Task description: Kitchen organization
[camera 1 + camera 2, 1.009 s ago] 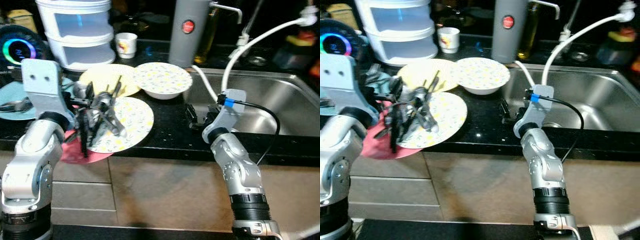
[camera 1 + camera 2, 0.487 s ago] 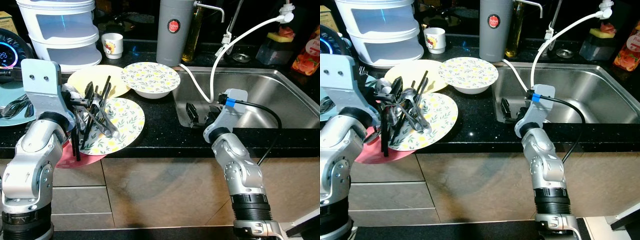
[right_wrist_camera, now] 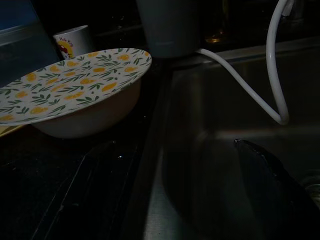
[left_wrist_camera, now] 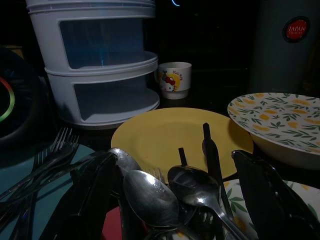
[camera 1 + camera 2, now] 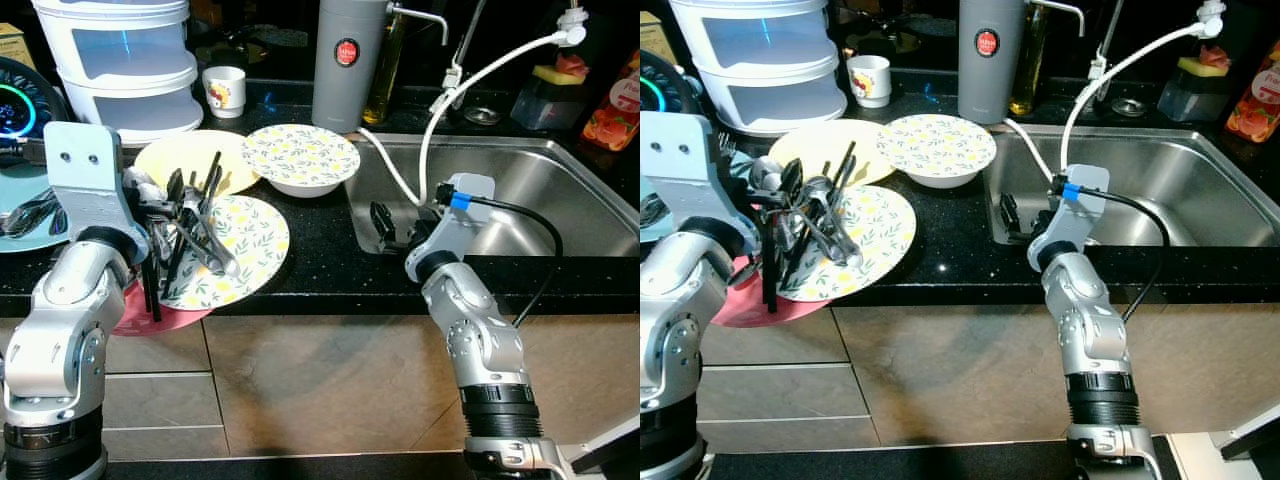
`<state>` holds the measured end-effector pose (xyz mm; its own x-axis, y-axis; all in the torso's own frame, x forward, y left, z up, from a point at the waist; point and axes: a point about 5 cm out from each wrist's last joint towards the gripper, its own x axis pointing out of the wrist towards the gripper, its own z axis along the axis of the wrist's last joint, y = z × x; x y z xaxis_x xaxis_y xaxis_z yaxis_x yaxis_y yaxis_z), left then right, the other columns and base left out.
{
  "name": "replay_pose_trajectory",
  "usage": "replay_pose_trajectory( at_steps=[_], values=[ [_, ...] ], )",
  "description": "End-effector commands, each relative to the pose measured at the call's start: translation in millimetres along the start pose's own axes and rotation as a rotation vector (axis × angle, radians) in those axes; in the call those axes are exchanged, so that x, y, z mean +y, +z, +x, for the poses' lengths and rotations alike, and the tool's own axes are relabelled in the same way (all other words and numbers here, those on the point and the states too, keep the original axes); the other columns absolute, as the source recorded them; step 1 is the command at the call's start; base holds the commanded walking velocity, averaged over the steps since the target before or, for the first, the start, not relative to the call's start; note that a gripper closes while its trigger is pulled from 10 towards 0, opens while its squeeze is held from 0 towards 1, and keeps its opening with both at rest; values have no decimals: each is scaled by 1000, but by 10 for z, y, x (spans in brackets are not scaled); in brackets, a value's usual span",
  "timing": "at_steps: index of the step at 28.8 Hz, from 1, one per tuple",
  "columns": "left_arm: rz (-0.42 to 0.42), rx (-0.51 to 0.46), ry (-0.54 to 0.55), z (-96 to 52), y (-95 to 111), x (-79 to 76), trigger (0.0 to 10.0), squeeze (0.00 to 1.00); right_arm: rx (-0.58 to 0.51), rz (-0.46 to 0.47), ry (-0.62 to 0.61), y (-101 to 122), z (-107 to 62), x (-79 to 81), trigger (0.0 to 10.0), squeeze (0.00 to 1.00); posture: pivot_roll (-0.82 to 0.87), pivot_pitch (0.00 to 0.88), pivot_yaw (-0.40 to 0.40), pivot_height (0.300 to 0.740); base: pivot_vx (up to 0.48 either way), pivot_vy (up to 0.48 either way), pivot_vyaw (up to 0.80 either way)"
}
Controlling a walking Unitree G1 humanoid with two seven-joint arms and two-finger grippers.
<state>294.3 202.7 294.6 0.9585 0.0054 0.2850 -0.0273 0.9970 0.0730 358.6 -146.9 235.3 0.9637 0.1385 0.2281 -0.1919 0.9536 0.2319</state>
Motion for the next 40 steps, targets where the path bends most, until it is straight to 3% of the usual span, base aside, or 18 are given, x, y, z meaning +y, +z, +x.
replay_pose_trajectory(
  at_steps=[1, 13, 23, 27, 33, 36, 40],
  values=[
    [9, -3, -2, -9, 15, 7, 10000, 0, -19, 6, 3, 39, 7, -11, 10000, 0, 115, 95, -44, 740, 0, 0, 0],
    [-24, -44, -31, -15, 73, -32, 10000, 0, -19, 13, 11, 38, 6, 9, 10000, 0, 115, 97, -44, 740, 40, 0, 0],
    [-12, -43, -50, -27, 61, -69, 10000, 0, -13, 13, 11, 24, 1, 13, 10000, 0, 115, 105, -46, 740, 0, 0, 0],
    [28, -43, -47, -30, 66, -66, 10000, 0, -9, 14, 11, 16, -5, 11, 10000, 0, 113, 107, -47, 740, 0, 0, 0],
    [37, -40, -45, -33, 55, -60, 10000, 0, -6, 16, 11, 9, -9, 15, 10000, 0, 113, 110, -48, 740, 0, -382, 0],
    [-13, -38, -26, -36, 45, -38, 10000, 0, -5, 16, 10, 5, -12, 17, 10000, 0, 113, 110, -48, 740, 0, -104, 0],
    [-4, -35, -25, -35, 37, -30, 10000, 0, -3, 17, 9, 0, -17, 15, 10000, 0, 113, 111, -46, 740, 0, 0, 0]
  ],
)
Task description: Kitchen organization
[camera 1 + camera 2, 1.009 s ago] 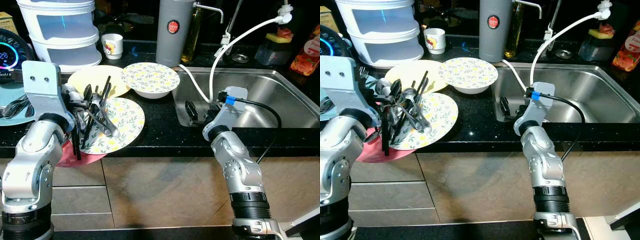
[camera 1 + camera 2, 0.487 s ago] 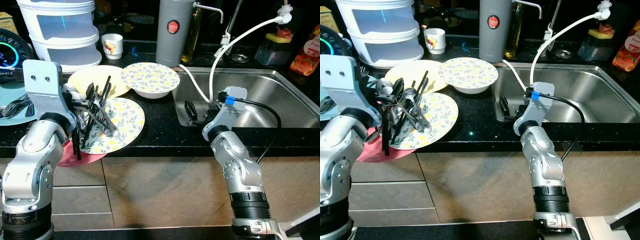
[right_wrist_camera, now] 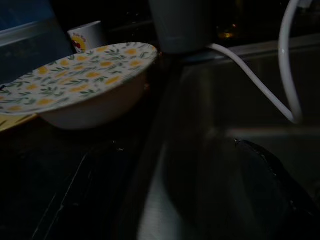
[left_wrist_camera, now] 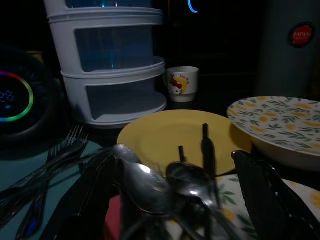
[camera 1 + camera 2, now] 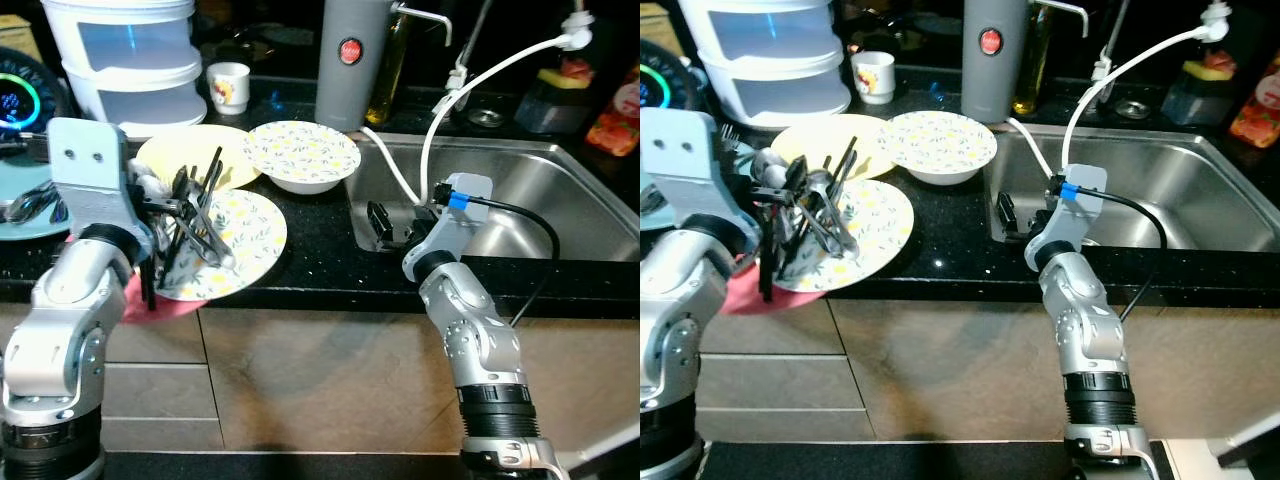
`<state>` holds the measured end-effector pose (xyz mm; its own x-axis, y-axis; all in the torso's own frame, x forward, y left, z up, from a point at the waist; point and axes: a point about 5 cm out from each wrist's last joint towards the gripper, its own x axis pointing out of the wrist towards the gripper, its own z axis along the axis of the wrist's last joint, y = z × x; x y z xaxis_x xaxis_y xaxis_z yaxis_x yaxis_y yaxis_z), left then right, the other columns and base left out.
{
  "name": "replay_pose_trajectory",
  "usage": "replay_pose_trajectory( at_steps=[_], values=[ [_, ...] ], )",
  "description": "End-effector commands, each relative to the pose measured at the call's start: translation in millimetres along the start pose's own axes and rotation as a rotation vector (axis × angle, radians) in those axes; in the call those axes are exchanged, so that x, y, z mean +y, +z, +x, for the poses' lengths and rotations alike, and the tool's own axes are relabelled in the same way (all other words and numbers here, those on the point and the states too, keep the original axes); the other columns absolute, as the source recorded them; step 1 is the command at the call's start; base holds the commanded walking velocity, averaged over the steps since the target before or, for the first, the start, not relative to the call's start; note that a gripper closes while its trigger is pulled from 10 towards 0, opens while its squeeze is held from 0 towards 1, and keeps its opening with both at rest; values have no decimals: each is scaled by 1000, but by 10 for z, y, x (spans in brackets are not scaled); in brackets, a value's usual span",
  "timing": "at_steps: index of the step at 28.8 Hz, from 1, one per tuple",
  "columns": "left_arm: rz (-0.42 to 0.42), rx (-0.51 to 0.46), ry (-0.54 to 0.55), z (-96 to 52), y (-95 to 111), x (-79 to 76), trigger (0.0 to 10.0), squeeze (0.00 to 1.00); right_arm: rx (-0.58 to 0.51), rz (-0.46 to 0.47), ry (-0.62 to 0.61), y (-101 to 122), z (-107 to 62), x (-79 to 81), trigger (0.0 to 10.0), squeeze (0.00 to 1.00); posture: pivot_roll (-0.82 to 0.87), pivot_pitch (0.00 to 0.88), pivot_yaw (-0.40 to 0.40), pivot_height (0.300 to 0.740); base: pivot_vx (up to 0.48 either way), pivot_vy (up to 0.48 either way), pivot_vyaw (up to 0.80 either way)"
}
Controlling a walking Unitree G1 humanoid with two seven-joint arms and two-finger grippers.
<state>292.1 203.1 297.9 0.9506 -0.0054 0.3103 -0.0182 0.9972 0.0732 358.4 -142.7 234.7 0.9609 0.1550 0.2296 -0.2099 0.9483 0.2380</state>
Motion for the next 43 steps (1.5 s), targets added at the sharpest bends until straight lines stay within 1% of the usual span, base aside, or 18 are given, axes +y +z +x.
replay_pose_trajectory(
  at_steps=[1, 14, 17, 19, 22, 23, 33, 37, 38, 40, 41, 42, 43],
  values=[
    [-1, -8, -16, -22, 2, -39, 10000, 0, -6, 6, -8, 17, -20, -24, 10000, 0, 113, 113, -46, 740, 0, 0, 0],
    [-6, -13, -8, -28, 5, -19, 10000, 0, -3, 10, -4, 11, -24, -13, 10000, 0, 113, 113, -46, 740, 0, 0, 0],
    [-17, -10, -10, -26, 2, -18, 10000, 0, -3, 10, -4, 10, -24, -12, 10000, 0, 113, 113, -46, 740, 0, 0, 0],
    [-33, 1, -11, -16, 1, -13, 10000, 0, -4, 12, -5, 16, -24, -11, 10000, 0, 114, 122, -47, 740, 0, 480, 0],
    [-26, 1, -5, -13, 3, -5, 10000, 0, -4, 14, -8, 13, -25, -14, 10000, 0, 114, 122, -47, 740, 0, 450, 0],
    [-17, -4, -4, -12, 6, -2, 10000, 0, -3, 15, -10, 11, -26, -15, 10000, 0, 114, 122, -47, 740, 0, 0, 0],
    [-12, -1, -14, -11, 2, -5, 10000, 0, -4, 36, -21, -13, -46, -29, 10000, 0, 114, 122, -47, 740, 0, 0, 0],
    [-7, -1, -21, -11, 6, -6, 10000, 0, -5, 63, -26, -32, -60, -37, 10000, 0, 114, 122, -47, 740, 0, 0, 0],
    [2, -4, -45, -14, 8, -22, 10000, 0, -7, 101, -53, -74, -84, -86, 10000, 0, 147, 124, -26, 740, 0, 0, 0],
    [2, -4, -45, -14, 8, -22, 10000, 0, -7, 101, -53, -74, -84, -86, 10000, 0, 147, 124, -26, 740, 0, 0, 0],
    [6, -4, -59, -17, 7, -33, 10000, 0, -7, 120, -69, -99, -100, -116, 10000, 0, 147, 124, -26, 740, 0, 0, 0],
    [18, -1, -82, -23, 6, -51, 10000, 0, -3, 152, -117, -164, -147, -201, 10000, 0, 167, 118, -18, 740, 0, 0, 0],
    [18, -1, -82, -23, 6, -51, 10000, 0, -3, 152, -117, -164, -147, -201, 10000, 0, 167, 118, -18, 740, 0, 0, 0]
  ],
)
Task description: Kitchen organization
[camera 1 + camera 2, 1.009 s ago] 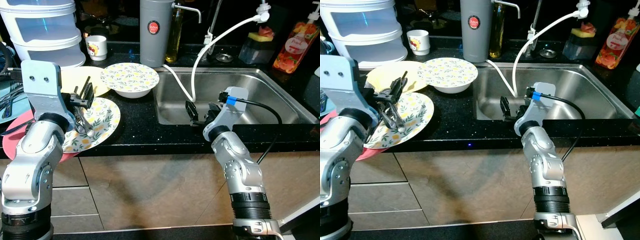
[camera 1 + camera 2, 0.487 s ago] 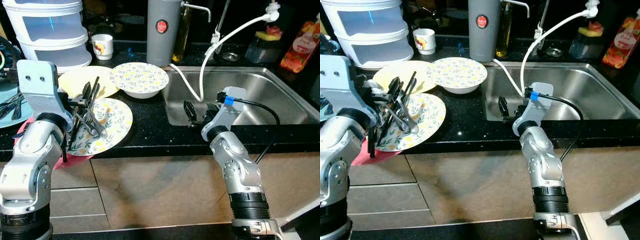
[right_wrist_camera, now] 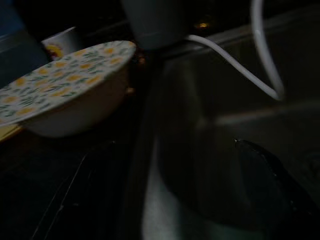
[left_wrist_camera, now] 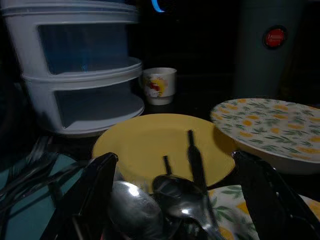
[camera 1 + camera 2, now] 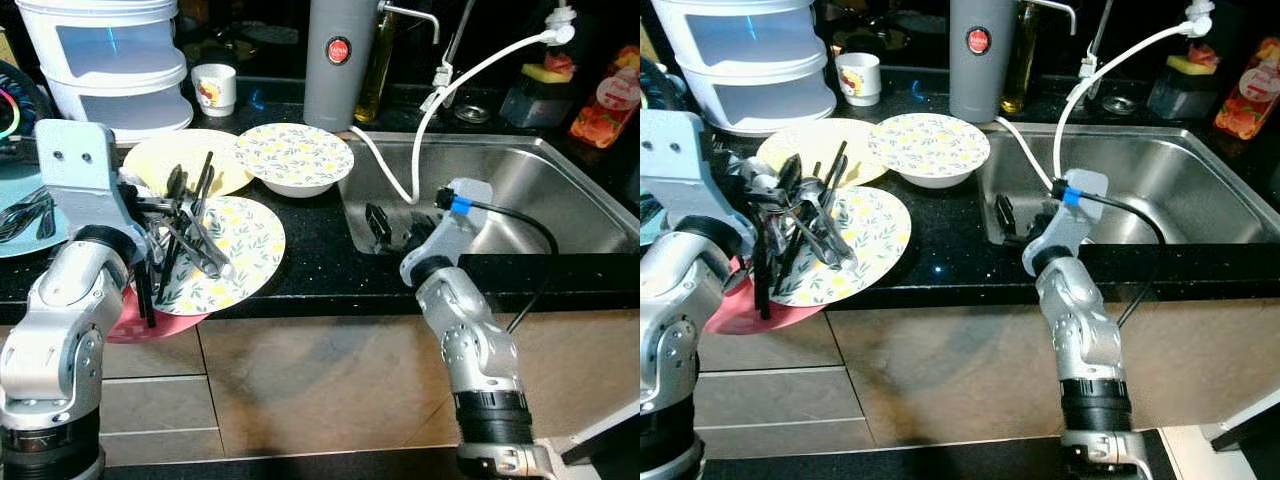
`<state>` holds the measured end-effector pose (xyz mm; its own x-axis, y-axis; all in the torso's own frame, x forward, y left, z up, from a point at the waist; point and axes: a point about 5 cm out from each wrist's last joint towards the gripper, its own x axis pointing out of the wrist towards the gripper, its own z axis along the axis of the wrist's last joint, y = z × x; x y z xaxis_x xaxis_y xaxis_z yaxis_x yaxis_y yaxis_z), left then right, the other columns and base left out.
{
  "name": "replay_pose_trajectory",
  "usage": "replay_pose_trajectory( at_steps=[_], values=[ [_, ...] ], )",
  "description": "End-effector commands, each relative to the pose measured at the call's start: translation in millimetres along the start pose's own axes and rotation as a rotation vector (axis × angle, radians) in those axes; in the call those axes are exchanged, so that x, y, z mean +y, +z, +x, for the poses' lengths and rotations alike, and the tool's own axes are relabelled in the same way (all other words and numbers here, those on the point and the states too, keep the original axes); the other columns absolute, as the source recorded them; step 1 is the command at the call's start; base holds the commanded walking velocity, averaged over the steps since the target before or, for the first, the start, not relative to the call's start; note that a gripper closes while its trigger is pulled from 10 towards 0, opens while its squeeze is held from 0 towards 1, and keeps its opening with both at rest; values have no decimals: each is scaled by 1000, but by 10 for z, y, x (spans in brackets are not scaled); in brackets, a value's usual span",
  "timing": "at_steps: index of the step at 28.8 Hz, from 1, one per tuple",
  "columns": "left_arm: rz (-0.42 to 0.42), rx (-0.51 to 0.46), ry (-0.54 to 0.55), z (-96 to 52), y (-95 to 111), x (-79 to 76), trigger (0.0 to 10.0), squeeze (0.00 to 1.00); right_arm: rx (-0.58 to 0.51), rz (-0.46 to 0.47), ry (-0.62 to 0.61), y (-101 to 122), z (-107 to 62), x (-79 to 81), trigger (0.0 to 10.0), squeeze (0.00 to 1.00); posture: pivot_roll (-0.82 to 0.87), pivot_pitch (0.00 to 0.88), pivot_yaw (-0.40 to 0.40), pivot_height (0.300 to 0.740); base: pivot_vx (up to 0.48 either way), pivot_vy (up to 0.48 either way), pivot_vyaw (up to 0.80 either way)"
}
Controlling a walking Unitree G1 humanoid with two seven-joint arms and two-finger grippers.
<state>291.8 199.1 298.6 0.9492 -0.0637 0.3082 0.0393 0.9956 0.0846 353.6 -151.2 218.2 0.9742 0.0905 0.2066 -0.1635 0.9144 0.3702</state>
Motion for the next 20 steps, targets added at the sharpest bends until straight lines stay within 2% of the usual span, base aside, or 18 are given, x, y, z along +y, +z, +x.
replay_pose_trajectory(
  at_steps=[1, 5, 11, 14, 16, 17, 20],
  values=[
    [34, 5, -38, -25, -6, -26, 10000, 0, -4, 49, -86, -72, -81, -179, 10000, 0, 175, 115, -11, 740, 0, 0, 0],
    [54, 14, -54, -21, -8, 1, 10000, 0, -7, 68, -148, -138, -165, -283, 10000, 0, 183, 107, 14, 740, 0, 0, 0],
    [64, 13, -71, 11, -7, -22, 10000, 0, -18, 73, -159, -143, -199, -287, 10000, 0, 187, 94, 35, 740, 0, 0, 0],
    [71, -18, -48, 29, 32, -3, 10000, 0, -29, 72, -152, -135, -204, -275, 10000, 0, 187, 95, 38, 740, 0, 0, 0],
    [36, -86, 28, 26, 110, 93, 10000, 0, -89, 80, -80, -28, -186, -167, 10000, 0, 175, 97, 34, 740, 0, 0, 0],
    [36, -86, 28, 26, 110, 93, 10000, 0, -89, 80, -80, -28, -186, -167, 10000, 0, 175, 97, 34, 740, 0, 0, 0],
    [-25, -103, 29, 9, 107, 114, 10000, 0, -122, 91, 18, 79, -159, -31, 10000, 0, 161, 104, 24, 740, 0, 0, 0]
  ],
)
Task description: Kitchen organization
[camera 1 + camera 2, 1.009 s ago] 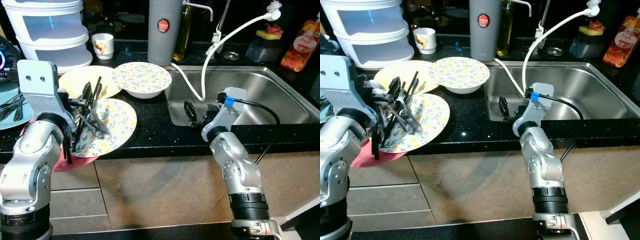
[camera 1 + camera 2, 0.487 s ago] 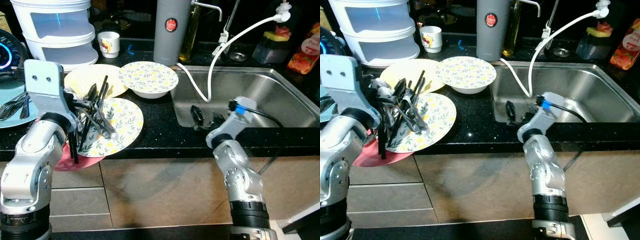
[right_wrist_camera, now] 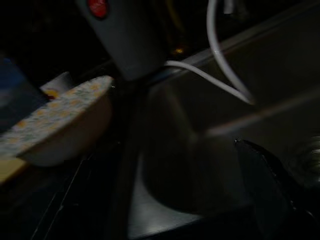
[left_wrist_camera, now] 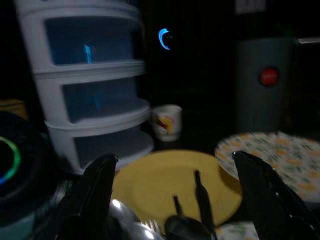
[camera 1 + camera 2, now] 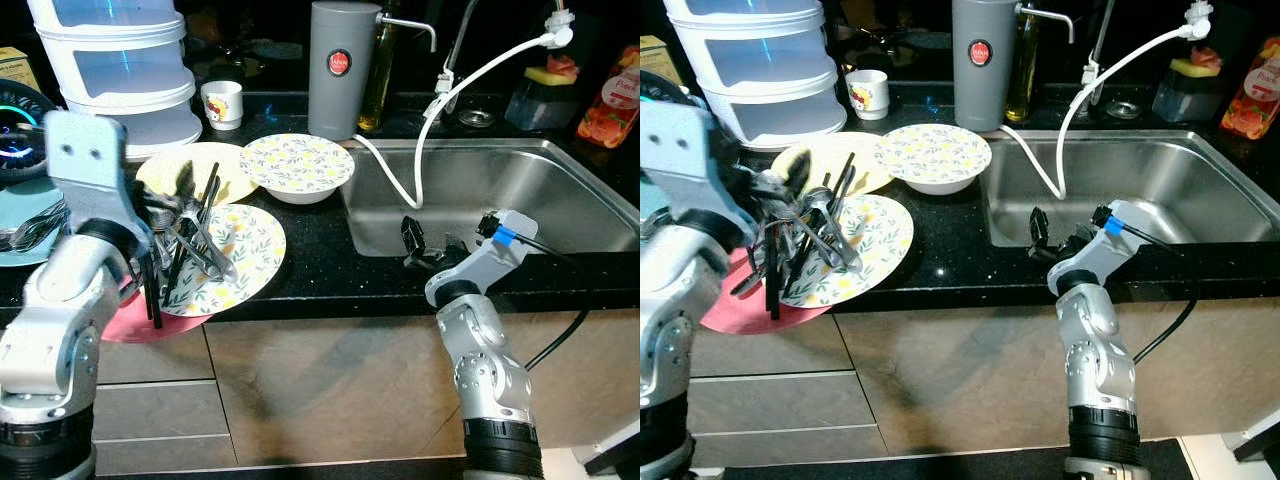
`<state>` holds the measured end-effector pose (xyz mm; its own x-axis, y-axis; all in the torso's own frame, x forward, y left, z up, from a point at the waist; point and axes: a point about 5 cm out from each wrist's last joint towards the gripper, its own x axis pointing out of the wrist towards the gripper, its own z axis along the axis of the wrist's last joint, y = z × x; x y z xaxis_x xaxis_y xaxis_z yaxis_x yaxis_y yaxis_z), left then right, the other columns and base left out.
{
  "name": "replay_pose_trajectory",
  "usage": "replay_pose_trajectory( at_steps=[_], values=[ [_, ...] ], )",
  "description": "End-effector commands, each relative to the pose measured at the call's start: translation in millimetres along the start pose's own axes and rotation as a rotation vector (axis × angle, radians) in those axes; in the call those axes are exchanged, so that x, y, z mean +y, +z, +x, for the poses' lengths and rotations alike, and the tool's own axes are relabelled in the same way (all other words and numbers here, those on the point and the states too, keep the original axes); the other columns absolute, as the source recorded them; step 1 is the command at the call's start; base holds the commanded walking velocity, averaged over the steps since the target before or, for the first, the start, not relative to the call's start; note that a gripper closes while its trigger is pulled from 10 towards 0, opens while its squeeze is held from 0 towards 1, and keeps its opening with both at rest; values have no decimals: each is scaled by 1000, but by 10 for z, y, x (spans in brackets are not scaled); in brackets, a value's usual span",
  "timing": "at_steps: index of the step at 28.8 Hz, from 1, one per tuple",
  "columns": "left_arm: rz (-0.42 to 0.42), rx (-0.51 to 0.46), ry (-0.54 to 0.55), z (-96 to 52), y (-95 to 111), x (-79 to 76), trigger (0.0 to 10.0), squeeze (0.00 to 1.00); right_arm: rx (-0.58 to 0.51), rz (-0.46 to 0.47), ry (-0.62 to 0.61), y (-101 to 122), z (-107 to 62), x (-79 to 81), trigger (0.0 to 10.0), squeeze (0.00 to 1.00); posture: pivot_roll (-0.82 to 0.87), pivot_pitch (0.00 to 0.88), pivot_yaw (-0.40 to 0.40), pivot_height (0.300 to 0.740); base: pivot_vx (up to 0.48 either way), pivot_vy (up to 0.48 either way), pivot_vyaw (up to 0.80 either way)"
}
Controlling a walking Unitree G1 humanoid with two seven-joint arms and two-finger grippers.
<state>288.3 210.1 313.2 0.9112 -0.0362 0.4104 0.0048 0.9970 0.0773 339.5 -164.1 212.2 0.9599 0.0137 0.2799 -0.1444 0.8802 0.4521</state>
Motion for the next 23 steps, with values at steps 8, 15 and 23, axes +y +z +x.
replay_pose_trajectory(
  at_steps=[8, 15, 23],
  values=[
    [-311, 2, -274, -187, -93, -300, 10000, 0, -3, 194, 397, 319, 33, 453, 10000, 0, 113, 126, -38, 740, 0, 0, 0],
    [-404, 90, -756, -556, -84, -620, 10000, 0, 162, 281, 797, 354, -191, 607, 10000, 0, 103, 129, -63, 740, 0, 0, 0],
    [-365, 250, -972, -795, -156, -735, 10000, 0, 313, 275, 925, 228, -369, 464, 10000, 0, 110, 130, -69, 740, 0, 0, 0]
  ],
)
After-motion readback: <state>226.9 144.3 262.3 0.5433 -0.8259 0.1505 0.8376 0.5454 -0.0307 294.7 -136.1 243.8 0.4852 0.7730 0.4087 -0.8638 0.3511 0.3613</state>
